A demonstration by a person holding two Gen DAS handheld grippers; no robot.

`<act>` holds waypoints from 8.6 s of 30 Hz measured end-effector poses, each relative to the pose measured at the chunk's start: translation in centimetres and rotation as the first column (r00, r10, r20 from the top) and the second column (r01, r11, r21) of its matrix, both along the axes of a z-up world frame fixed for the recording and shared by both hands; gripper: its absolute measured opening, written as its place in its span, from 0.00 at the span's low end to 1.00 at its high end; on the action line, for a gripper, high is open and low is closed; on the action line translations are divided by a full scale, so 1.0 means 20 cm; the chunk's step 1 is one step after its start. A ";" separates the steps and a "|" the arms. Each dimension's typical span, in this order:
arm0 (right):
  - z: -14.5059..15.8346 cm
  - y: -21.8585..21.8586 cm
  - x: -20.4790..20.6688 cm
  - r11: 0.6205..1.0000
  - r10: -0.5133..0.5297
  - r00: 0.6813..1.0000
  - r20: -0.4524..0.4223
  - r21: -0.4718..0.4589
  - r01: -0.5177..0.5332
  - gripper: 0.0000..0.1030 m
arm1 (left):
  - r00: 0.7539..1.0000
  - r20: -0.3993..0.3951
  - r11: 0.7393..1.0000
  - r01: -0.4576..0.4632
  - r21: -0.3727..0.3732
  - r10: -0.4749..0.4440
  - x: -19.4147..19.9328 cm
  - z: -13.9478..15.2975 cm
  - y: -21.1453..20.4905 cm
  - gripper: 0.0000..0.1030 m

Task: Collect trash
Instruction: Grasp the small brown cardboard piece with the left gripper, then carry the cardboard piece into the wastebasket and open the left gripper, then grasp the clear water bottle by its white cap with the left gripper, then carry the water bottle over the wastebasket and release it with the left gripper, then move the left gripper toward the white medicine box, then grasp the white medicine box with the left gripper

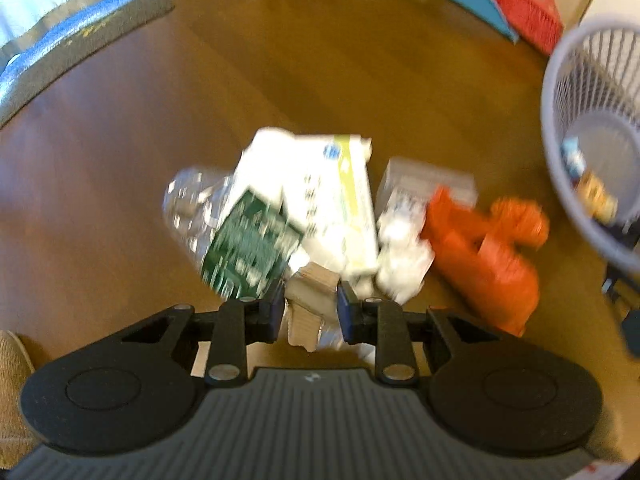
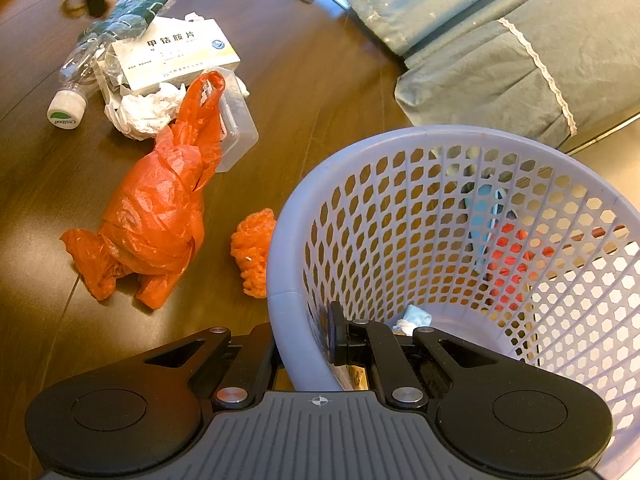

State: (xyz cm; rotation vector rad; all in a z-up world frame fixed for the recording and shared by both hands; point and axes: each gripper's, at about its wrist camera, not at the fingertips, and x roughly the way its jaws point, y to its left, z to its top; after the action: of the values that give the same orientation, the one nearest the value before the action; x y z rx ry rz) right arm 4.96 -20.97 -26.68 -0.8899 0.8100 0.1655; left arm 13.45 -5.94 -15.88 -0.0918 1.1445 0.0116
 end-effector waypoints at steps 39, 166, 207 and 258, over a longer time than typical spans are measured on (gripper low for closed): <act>0.00 0.00 0.00 1.000 -0.015 1.000 0.015 0.022 0.015 0.03 | 0.974 0.214 0.981 0.110 -0.160 -0.074 0.30 0.20 -0.31 0.44; -0.02 0.02 0.00 0.999 -0.033 0.999 0.015 0.027 0.033 0.04 | 0.749 0.002 0.726 0.643 -0.244 -0.662 0.18 0.51 -0.14 0.27; -0.02 0.00 0.00 0.999 -0.029 1.000 0.007 0.019 0.029 0.04 | 0.995 0.020 0.995 0.094 -0.020 -0.094 0.03 -0.27 0.17 0.54; -0.02 0.00 0.01 0.999 -0.035 0.999 0.006 0.020 0.035 0.04 | 0.924 -0.031 0.922 0.382 0.071 -0.381 0.15 0.03 0.14 0.64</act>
State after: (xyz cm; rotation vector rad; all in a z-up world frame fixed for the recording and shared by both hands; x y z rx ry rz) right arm 5.16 -20.97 -27.15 -0.8570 0.8160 0.1394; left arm 16.40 -3.12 -15.29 0.2009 1.1617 -0.2920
